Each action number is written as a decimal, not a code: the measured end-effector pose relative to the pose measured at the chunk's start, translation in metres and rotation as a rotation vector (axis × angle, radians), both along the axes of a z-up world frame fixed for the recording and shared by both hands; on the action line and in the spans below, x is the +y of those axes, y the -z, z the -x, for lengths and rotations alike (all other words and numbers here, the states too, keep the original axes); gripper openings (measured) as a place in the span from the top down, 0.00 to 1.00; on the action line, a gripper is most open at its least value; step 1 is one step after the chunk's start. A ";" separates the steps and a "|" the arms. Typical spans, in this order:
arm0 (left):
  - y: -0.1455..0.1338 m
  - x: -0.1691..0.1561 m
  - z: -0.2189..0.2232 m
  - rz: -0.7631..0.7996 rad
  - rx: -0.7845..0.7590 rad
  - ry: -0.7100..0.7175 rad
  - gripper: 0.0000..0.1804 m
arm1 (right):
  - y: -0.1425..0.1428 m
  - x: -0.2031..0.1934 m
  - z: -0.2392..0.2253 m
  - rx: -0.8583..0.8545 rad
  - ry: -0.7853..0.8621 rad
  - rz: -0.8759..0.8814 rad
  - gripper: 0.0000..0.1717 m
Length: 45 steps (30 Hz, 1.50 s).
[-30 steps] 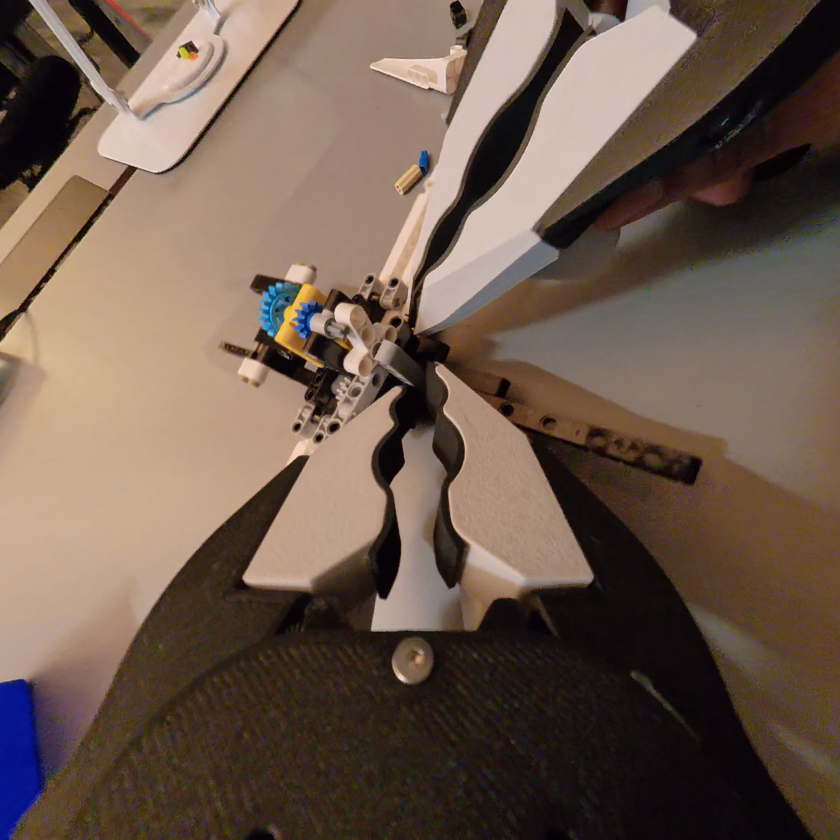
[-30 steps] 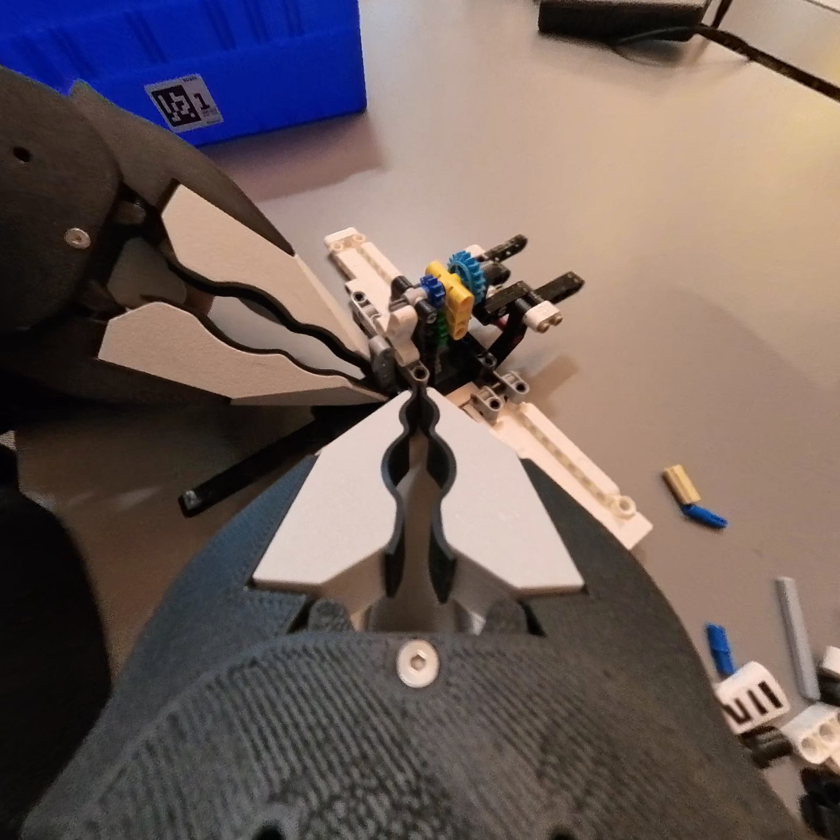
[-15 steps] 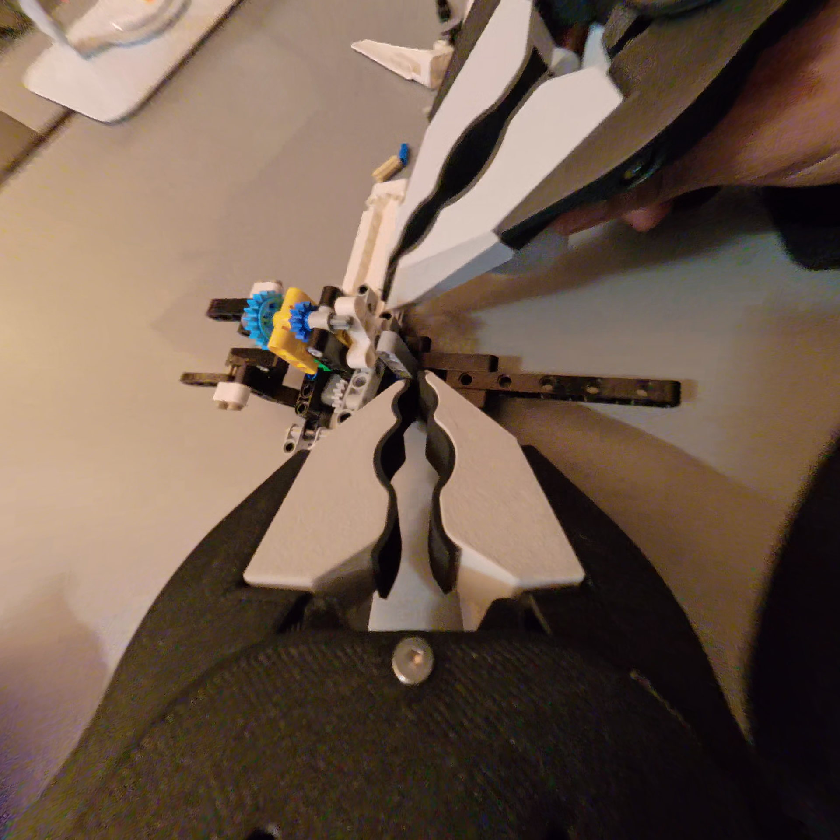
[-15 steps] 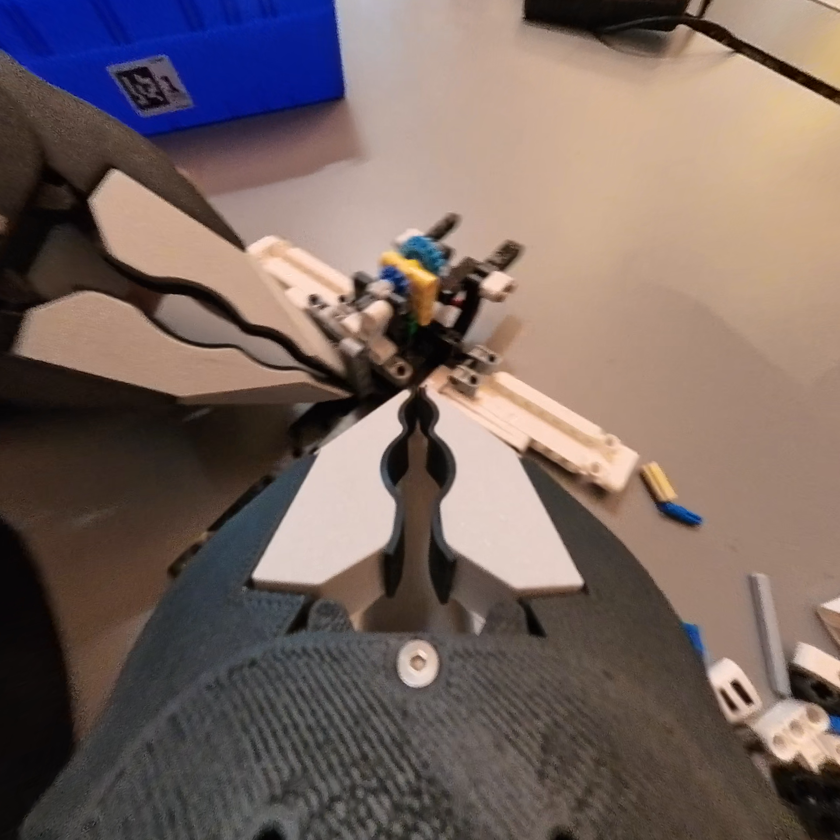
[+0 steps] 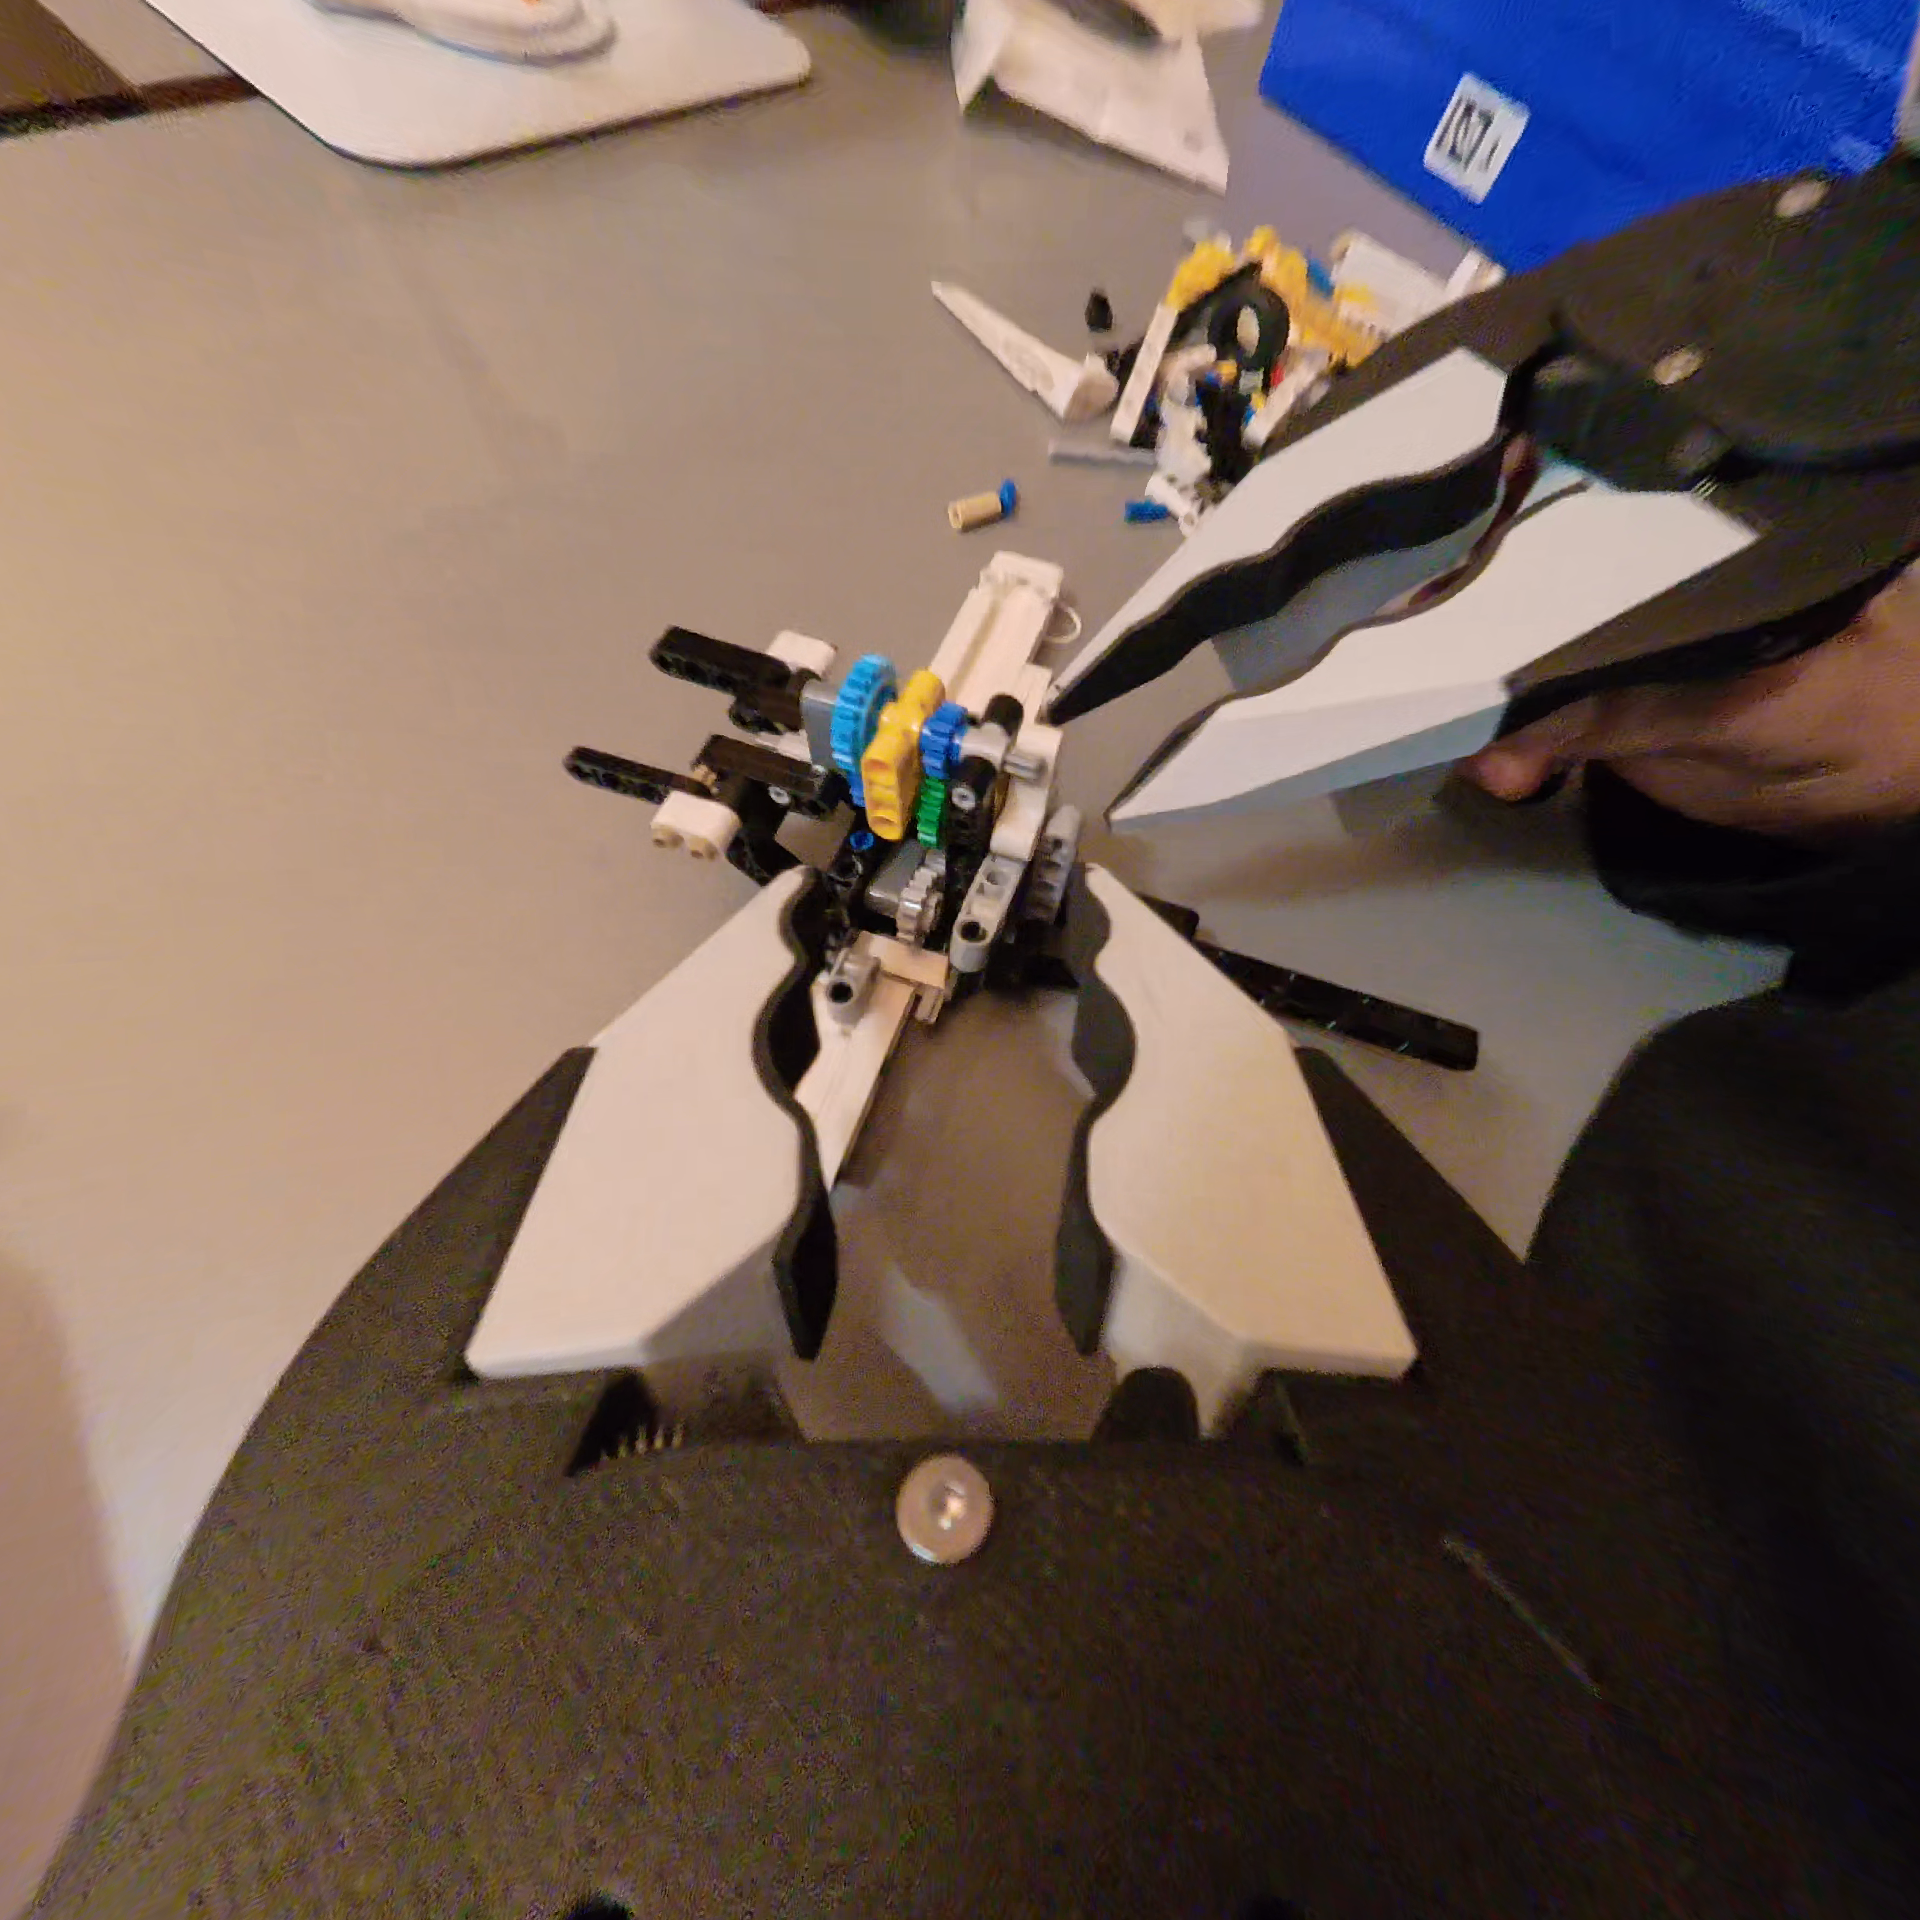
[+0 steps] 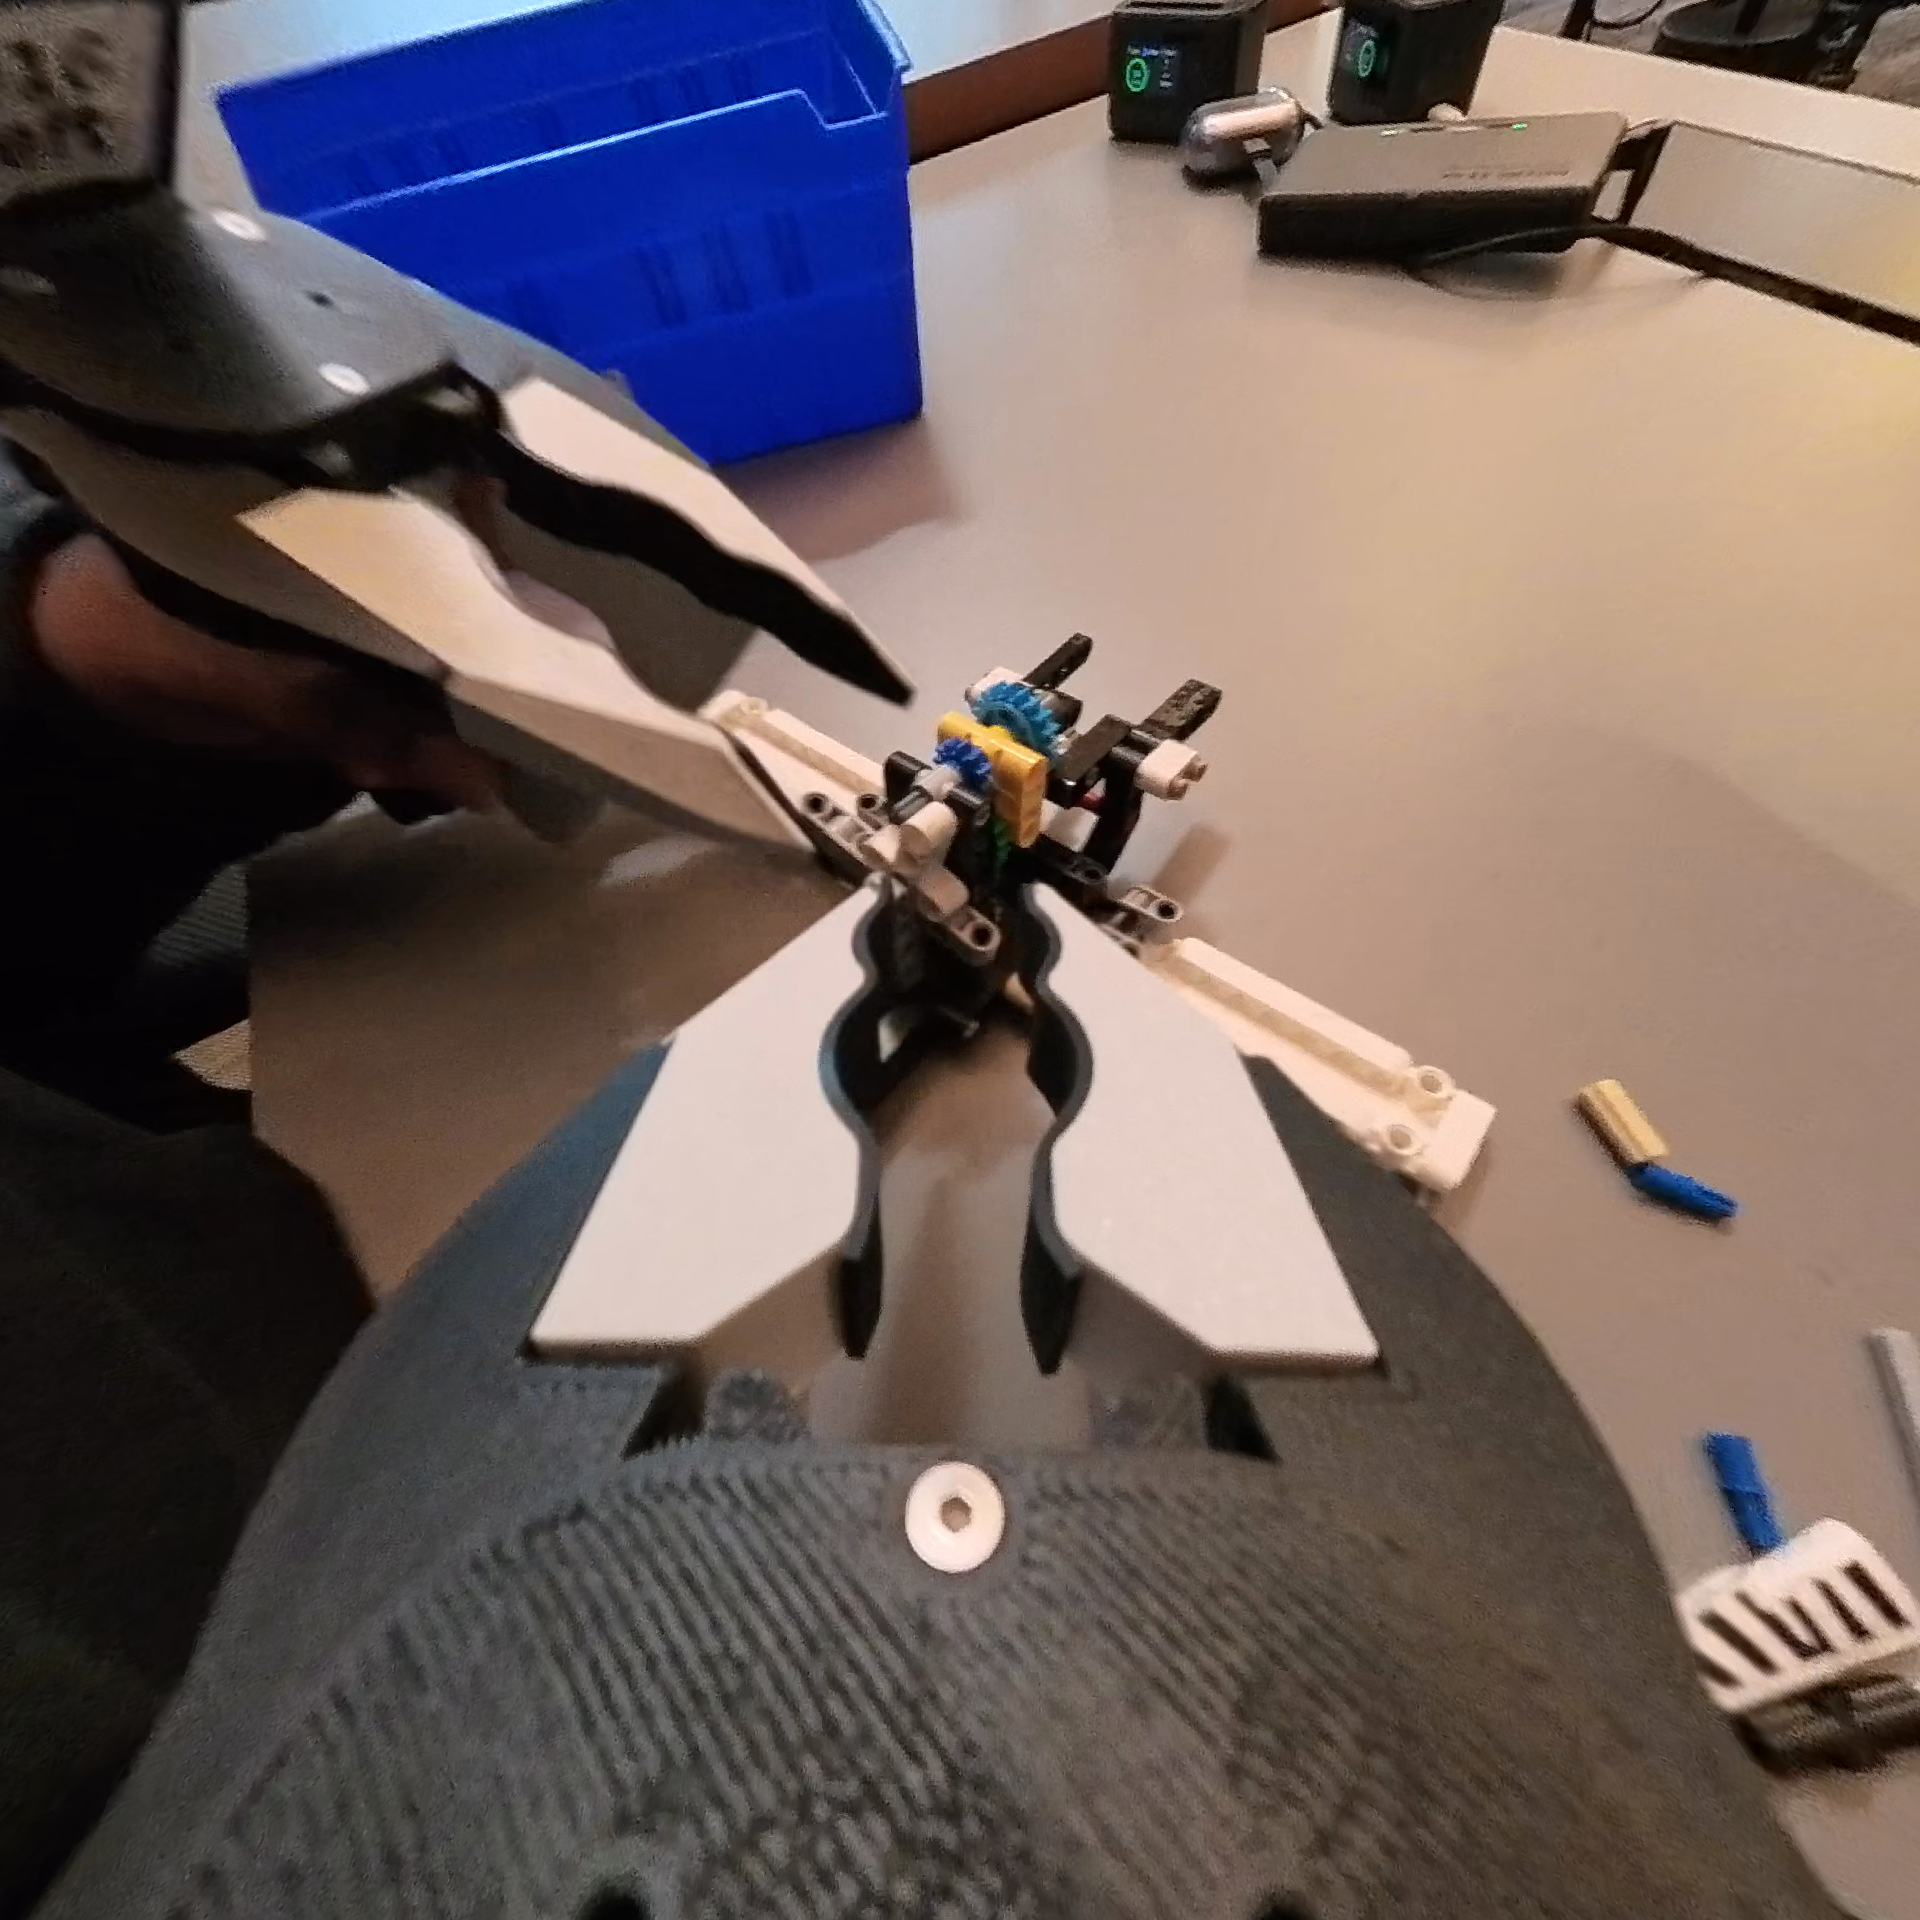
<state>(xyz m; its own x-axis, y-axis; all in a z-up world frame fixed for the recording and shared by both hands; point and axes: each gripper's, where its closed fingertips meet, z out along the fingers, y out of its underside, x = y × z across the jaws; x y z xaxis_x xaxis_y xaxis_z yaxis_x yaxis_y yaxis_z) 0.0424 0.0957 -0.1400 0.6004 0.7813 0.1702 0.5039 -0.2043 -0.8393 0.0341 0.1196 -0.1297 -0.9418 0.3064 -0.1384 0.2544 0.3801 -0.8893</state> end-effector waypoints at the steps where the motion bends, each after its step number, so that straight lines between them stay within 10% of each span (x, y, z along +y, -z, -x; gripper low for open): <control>1: 0.004 0.002 0.000 0.032 0.002 0.008 0.81 | 0.000 -0.002 -0.004 -0.019 -0.011 0.010 0.86; 7: 0.011 0.011 -0.009 0.106 0.012 0.084 0.96 | 0.011 -0.008 -0.005 0.030 0.019 -0.052 0.89; 45: 0.020 0.020 -0.005 0.274 0.108 -0.059 0.95 | 0.012 0.002 0.007 -0.117 0.074 0.002 0.96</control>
